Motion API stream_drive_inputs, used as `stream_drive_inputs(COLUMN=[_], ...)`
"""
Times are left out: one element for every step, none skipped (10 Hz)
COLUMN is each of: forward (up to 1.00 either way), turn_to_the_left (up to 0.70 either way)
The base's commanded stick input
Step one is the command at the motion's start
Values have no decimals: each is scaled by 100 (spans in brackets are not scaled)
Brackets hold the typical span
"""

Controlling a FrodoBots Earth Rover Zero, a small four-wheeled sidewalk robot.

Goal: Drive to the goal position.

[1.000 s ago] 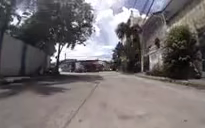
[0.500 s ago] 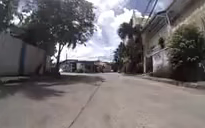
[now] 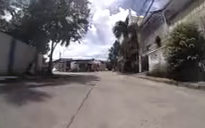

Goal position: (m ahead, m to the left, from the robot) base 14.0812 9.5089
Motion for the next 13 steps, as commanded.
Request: stream_drive_inputs(forward=[70, 70, 70, 70, 70, 70, 70, 70, 70, 70, 70, 70, 70], turn_to_the_left=[0, 0, 0, 0, 0, 0, 0, 0, 0, 0, 0, 0, 0])
